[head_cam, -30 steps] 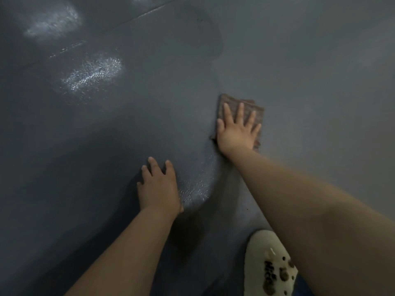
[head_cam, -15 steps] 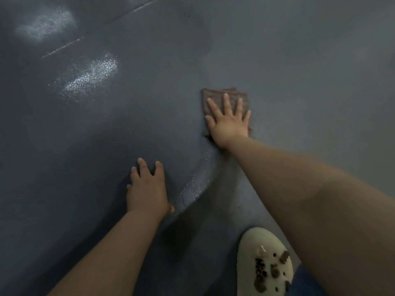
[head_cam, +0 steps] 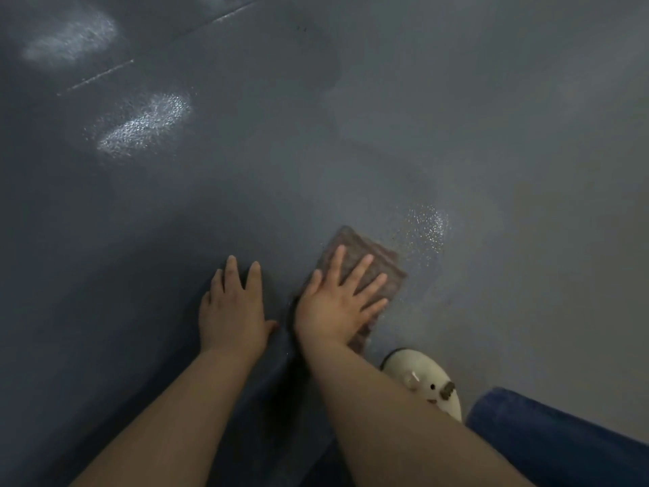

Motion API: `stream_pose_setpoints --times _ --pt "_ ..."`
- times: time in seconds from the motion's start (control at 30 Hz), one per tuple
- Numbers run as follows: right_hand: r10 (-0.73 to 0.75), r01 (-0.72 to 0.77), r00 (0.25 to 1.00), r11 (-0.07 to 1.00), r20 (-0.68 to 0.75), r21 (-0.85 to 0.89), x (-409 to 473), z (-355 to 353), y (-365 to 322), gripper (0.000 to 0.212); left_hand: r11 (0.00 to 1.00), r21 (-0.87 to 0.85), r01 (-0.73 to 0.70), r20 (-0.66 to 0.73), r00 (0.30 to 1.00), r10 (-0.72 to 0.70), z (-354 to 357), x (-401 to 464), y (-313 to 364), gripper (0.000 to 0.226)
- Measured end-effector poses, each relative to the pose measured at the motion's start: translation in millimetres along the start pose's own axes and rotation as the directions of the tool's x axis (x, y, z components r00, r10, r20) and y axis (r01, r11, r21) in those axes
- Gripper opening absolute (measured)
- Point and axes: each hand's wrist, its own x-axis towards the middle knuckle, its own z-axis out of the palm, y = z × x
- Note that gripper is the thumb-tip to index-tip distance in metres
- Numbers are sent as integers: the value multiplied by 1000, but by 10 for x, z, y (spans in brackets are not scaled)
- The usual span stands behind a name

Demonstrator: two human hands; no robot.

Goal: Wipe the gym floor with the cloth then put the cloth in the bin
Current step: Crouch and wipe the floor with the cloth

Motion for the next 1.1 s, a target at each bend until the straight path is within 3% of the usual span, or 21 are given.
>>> stream_pose_setpoints --times 0.07,0.17,0.23,0.43,0.83,1.1 --pt "-224 230 969 972 102 -52 -128 29 -40 55 1000 -20 20 0 1000 -20 46 -69 -23 91" --pt "-544 562 827 809 143 -175 185 -126 70 52 999 -23 43 34 999 -43 93 -156 -76 96" --pt "-619 671 739 713 266 -205 564 -262 135 52 999 -16 48 63 997 -47 97 -192 -82 102" --pt "-391 432 894 882 216 -188 1285 -453 -76 53 995 -95 40 56 998 -34 -77 45 -20 101" --pt "-410 451 881 879 237 -153 2174 -540 -1195 55 998 -57 21 151 989 -12 -298 523 72 113" --pt "-394 425 896 894 203 -141 2402 -557 -1427 57 997 -69 28 201 979 -13 -308 578 70 111"
